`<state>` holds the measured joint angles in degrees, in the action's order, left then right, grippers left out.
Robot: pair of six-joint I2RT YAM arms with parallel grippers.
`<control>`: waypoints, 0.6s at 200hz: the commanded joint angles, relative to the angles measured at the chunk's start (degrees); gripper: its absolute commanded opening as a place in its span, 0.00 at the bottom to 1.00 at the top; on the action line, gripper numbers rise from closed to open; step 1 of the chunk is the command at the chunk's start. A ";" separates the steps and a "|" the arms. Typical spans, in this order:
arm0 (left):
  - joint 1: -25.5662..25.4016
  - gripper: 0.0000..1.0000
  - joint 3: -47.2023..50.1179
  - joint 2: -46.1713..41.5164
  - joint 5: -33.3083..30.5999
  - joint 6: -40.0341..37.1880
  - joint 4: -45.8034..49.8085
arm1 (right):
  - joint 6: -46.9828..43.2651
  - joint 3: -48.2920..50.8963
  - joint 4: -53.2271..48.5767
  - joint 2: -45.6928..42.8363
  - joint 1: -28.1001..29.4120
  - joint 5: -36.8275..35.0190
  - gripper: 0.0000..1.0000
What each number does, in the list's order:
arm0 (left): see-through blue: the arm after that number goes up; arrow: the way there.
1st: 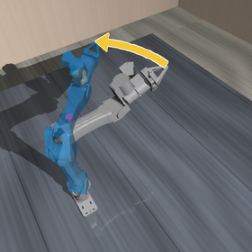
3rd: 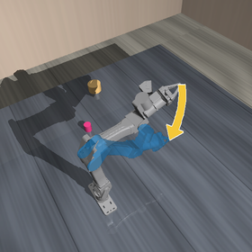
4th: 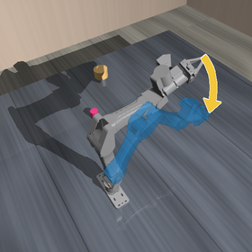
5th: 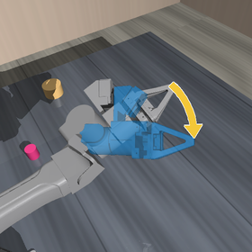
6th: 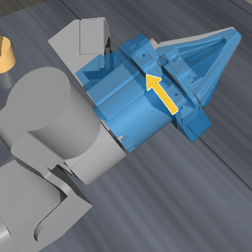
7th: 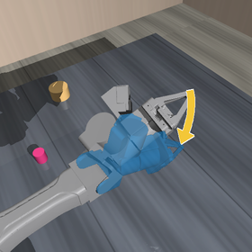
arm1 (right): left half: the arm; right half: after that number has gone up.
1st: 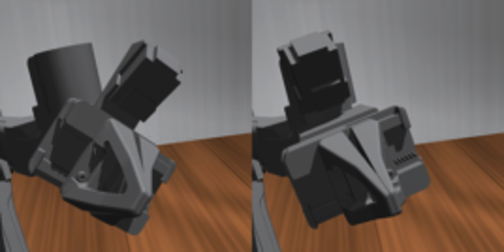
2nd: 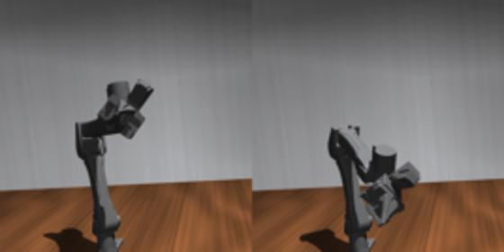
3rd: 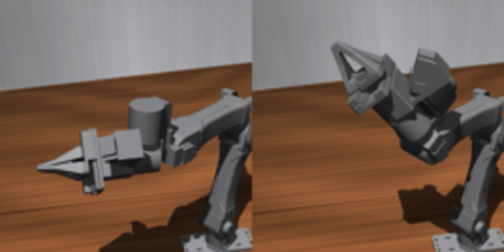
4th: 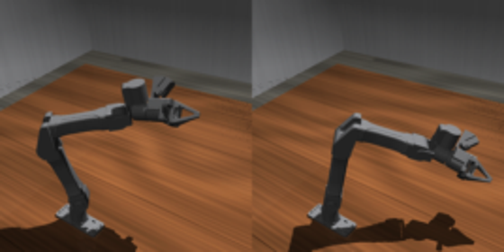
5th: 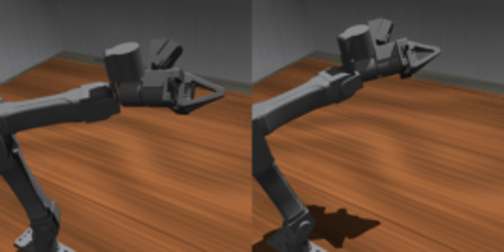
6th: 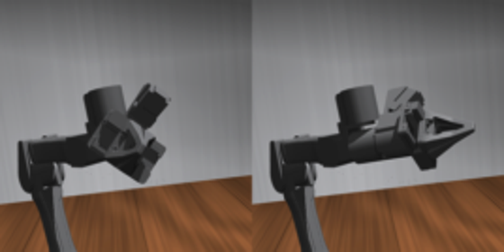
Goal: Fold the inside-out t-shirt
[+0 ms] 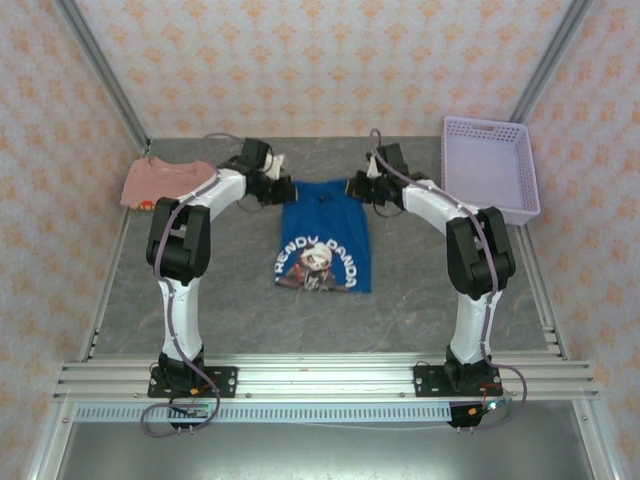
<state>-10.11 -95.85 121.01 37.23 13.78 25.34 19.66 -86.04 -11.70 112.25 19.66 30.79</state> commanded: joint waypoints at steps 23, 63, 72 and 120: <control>1.68 0.00 -13.79 -8.36 -0.57 0.27 1.86 | -9.83 -10.79 -0.14 -5.41 -0.47 1.72 0.00; 1.27 0.00 4.74 -20.14 2.41 0.37 -7.72 | -15.70 0.20 4.75 -13.87 0.23 7.09 0.00; 0.71 0.00 11.25 -23.88 2.99 0.58 -10.93 | -15.97 5.21 6.98 -16.37 0.80 8.64 0.00; -7.53 0.00 44.35 -45.54 -0.73 0.77 -18.70 | -13.71 30.60 13.57 -31.57 7.69 12.53 0.00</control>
<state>-13.30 -62.61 84.38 38.15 14.04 11.64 6.31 -63.86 -2.59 87.42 23.35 39.64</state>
